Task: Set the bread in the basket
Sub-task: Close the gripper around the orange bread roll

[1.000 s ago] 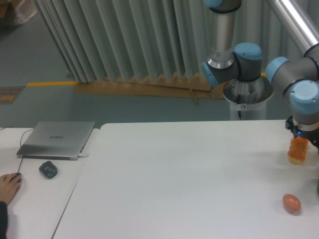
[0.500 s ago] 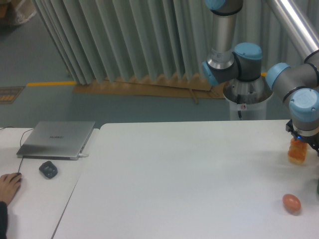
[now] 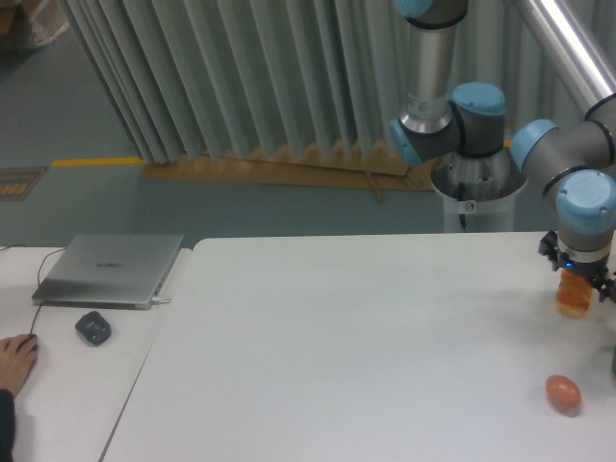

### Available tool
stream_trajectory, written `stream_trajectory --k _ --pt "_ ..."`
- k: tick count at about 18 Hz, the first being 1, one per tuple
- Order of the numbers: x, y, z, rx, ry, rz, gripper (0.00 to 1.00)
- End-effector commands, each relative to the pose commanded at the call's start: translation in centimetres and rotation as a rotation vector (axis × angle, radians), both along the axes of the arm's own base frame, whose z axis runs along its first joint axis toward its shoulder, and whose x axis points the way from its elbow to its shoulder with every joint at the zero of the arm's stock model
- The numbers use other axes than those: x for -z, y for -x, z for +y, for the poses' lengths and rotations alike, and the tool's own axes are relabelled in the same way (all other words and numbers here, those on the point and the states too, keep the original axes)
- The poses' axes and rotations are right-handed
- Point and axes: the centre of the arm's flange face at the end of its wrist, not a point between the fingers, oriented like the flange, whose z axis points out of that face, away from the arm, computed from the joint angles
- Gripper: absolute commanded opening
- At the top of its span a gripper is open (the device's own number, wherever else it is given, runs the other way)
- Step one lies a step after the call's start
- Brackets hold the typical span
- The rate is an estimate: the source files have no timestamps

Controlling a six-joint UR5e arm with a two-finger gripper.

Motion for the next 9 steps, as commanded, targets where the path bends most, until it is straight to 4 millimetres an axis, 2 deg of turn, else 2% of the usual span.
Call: stream_trajectory --k 5,7,9 --pt "-0.38 -0.01 -0.38 0.008 -0.009 0.026 1.00" --pt "-0.82 0.33 -0.60 0.051 0.045 0.064 1.00" --pt "-0.31 0.67 -0.53 0.060 0.063 0.070 1.00"
